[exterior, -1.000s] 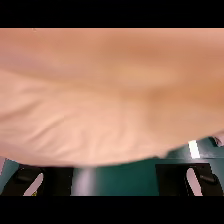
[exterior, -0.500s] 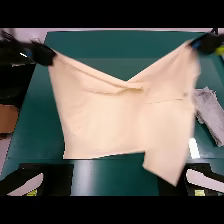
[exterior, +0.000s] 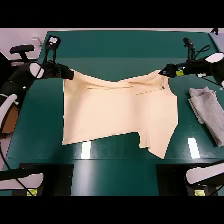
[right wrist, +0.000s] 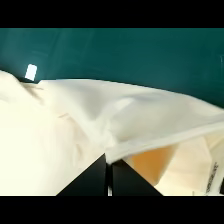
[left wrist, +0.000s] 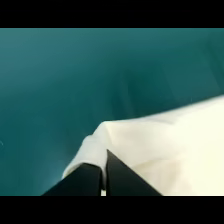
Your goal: Fold the shirts.
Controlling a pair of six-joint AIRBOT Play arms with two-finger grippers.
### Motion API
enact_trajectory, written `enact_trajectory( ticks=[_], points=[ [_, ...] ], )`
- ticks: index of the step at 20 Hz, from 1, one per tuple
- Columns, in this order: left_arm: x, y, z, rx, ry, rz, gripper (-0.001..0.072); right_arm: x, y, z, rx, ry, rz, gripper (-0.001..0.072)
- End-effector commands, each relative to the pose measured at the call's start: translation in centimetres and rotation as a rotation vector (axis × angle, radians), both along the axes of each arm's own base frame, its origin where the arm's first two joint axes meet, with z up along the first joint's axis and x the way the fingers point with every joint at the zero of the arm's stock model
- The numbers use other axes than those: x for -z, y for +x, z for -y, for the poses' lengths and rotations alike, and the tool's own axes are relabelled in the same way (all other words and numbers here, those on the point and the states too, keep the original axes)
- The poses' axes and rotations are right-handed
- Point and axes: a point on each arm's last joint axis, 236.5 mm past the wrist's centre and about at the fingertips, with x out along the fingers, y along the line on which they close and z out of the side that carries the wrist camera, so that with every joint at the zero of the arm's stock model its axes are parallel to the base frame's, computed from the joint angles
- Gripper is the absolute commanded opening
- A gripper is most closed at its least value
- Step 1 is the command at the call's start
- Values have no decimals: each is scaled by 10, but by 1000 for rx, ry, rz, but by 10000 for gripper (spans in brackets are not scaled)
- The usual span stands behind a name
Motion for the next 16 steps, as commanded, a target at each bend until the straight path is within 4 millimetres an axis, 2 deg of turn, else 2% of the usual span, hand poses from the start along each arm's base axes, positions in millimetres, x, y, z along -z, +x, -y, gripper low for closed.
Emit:
enact_trajectory(
  ticks=[1, 3, 5, 7, 8, 9, 11, 12, 14, 16],
  points=[
    [11, 32, -27, -117, -69, 78, 27, 13, 32, 21, 30, -9, 24, 18],
    [11, 38, -58, -208, -140, 77, 27, 3, 44, 34, 39, -10, 50, 18],
    [3, 37, -88, -257, -144, 84, 27, -17, 53, 48, 77, 31, 94, 18],
    [-5, 33, -109, -277, -151, 62, 27, -28, 54, 64, 91, 31, 110, 18],
    [-3, 29, -109, -247, -141, 30, 27, -29, 52, 72, 98, 36, 104, 18],
    [1, 23, -99, -191, -131, -3, 27, -28, 50, 76, 106, 49, 96, 18],
    [11, 9, -66, -59, -147, -70, 26, -14, 42, 78, 111, 70, 55, 18],
    [10, 7, -57, -40, -178, -79, 25, -5, 37, 76, 100, 72, 28, 18],
    [0, 10, -53, -60, -251, -65, 24, 9, 24, 70, 68, 78, -11, 17],
    [-6, -2, -53, -46, -248, -73, 24, 16, 11, 66, 45, 70, -23, 17]
  ],
)
